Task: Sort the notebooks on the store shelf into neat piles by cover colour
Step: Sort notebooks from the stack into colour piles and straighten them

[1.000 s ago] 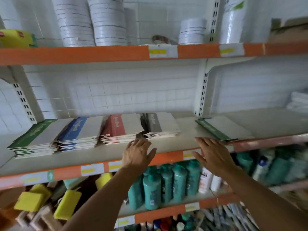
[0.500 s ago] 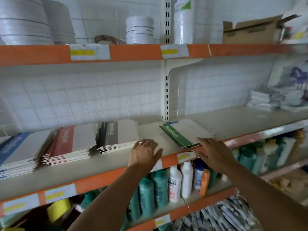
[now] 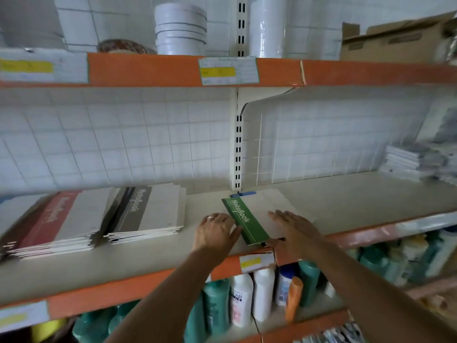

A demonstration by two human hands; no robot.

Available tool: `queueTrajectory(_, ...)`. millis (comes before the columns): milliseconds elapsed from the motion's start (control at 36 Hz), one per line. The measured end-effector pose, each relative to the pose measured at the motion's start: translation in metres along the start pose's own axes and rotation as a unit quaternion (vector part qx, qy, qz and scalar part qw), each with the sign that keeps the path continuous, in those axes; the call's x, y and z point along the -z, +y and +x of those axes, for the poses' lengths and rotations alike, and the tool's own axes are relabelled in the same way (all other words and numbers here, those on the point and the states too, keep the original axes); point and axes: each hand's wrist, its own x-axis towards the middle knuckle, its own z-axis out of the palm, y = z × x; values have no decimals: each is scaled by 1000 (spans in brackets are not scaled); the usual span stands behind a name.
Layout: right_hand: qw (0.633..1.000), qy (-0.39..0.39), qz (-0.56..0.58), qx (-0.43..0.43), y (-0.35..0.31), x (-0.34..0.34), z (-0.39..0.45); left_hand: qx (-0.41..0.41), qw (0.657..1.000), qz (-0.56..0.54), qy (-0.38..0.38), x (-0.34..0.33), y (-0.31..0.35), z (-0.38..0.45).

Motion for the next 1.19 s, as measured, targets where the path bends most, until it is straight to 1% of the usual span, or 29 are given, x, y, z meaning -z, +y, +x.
queueTrajectory(111, 998, -30, 35, 42, 12, 2, 16, 31, 999, 8, 28, -6, 14, 2)
queueTrajectory(222, 996, -27, 30, 85, 15, 11, 20, 71, 996, 14, 51, -10, 29, 6)
queueTrajectory(361, 989, 34, -45, 139, 23, 9, 26, 104, 987, 28, 120, -16, 44, 3)
queueTrajectory(472, 978, 84, -64, 181, 26, -2, 32, 135, 979, 11, 151, -12, 51, 0)
queueTrajectory(583, 976, 92, -62, 187, 32, -5, 35, 156, 967, 6, 202, -9, 56, 1)
queueTrajectory(722, 969, 119, -51, 209, 44, 7, 42, 124, 959, -9, 253, -10, 63, 17)
queueTrajectory(778, 971, 126, -50, 197, 51, 15, 41, 113, 956, -21, 272, -12, 69, 25)
queueTrajectory(889, 980, 124, -45, 148, 69, 26, 34, 99, 954, -55, 277, -20, 79, 39)
queueTrajectory(944, 983, 121, -41, 129, 78, 25, 33, 86, 961, -62, 255, -25, 84, 44)
queueTrajectory(972, 984, 122, -40, 123, 82, 25, 33, 74, 971, -62, 218, -27, 87, 47)
queueTrajectory(1000, 985, 123, -38, 116, 87, 23, 33, 64, 983, -53, 163, -28, 92, 49)
queueTrajectory(1028, 986, 124, -33, 108, 91, 23, 33, 63, 993, -46, 93, -30, 96, 51)
queueTrajectory(1083, 988, 123, -21, 90, 99, 22, 32, 69, 996, -48, -32, -36, 100, 53)
queueTrajectory(1139, 991, 117, -9, 70, 105, 21, 31, 64, 990, -40, -116, -41, 103, 54)
queueTrajectory(1194, 992, 119, -7, 50, 111, 19, 30, 51, 984, -20, -168, -46, 104, 54)
